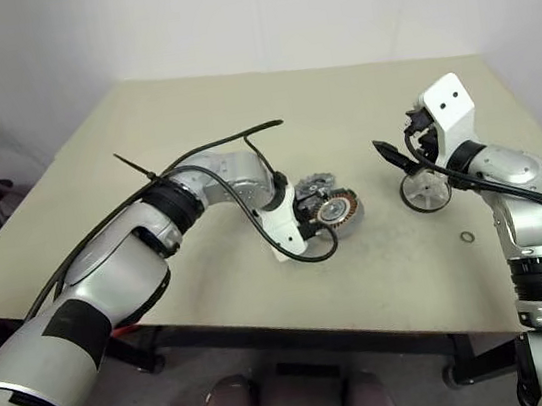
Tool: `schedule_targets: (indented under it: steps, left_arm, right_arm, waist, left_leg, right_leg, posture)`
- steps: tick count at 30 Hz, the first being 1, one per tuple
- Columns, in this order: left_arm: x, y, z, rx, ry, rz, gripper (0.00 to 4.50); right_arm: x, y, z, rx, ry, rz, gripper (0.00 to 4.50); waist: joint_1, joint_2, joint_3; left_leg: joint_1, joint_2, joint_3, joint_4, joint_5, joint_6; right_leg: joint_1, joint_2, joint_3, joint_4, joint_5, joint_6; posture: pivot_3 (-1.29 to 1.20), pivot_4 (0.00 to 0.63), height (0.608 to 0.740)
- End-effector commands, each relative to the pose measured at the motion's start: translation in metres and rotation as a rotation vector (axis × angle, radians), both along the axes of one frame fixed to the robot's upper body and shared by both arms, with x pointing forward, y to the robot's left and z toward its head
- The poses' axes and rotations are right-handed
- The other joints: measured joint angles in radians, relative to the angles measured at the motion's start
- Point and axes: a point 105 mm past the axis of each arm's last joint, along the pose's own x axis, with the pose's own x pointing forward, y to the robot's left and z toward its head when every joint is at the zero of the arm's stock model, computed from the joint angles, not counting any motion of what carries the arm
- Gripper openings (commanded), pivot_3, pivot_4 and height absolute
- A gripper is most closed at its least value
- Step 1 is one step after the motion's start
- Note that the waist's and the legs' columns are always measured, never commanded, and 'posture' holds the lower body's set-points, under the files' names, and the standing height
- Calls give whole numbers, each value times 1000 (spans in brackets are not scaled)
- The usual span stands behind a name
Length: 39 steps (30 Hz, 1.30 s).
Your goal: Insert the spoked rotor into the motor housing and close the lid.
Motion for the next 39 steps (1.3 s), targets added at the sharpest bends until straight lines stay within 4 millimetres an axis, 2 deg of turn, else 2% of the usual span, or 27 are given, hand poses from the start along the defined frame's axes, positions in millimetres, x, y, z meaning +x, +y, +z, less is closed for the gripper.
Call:
schedule_targets:
  steps: [1,9,12,16,19,25,28,30,34,39]
  left_arm:
    - [5,-15,19,-62,-59,-20,35]
    - [6,-28,20,-106,-72,-19,35]
    - [5,-26,18,-90,-67,-23,35]
    - [6,-26,19,-115,-65,-23,1086]
    - [6,-26,20,-121,-67,-25,2097]
    - [8,-24,24,-129,-70,-25,2097]
    - [10,-23,39,-198,-52,-9,2097]
    - [13,-14,52,-253,-13,29,2097]
    - [19,5,75,-426,165,179,2097]
    - [28,27,99,-758,467,404,2097]
  right_arm:
    - [-3,4,19,14,-71,6,4167]
    - [-2,6,20,18,-75,9,4167]
    - [-1,6,20,21,-78,8,4167]
    - [1,7,20,25,-82,6,4167]
    - [2,8,20,27,-83,5,4167]
    - [2,8,18,28,-82,5,4167]
    - [3,8,17,28,-81,5,4167]
    - [2,9,14,27,-75,8,4167]
    - [1,9,4,37,-52,-2,4167]
    - [-4,6,-11,48,-9,-24,4167]
  waist:
    - [0,0,0]
    - [1,0,0]
    - [2,0,0]
    - [2,0,0]
    - [2,0,0]
    - [2,0,0]
    - [3,0,0]
    - [2,0,0]
    - [2,0,0]
    - [13,0,0]
  left_leg:
    - [0,0,0,0,0,0]
    - [0,0,0,0,0,0]
    - [0,0,0,0,0,0]
    - [0,0,0,0,0,0]
    - [2,-1,0,0,0,0]
    - [2,0,0,0,0,1]
    - [2,0,-1,0,0,1]
    - [2,0,-1,0,0,1]
    - [3,0,-1,-1,1,0]
    - [3,0,0,-1,0,1]
  right_leg:
    - [0,0,0,0,0,0]
    - [0,0,0,0,0,0]
    - [0,0,0,0,0,0]
    - [0,0,0,0,0,0]
    - [2,0,0,0,0,0]
    - [2,0,0,0,0,0]
    - [2,0,0,0,0,0]
    - [2,0,0,-1,0,0]
    - [2,0,0,0,0,0]
    - [3,-1,0,-1,0,-1]
  posture:
    - [0,0,740]
    - [0,0,740]
    - [0,0,740]
    - [0,0,740]
    - [0,0,740]
    - [0,0,740]
    - [0,0,740]
    - [0,0,740]
    - [0,0,740]
    - [0,0,740]
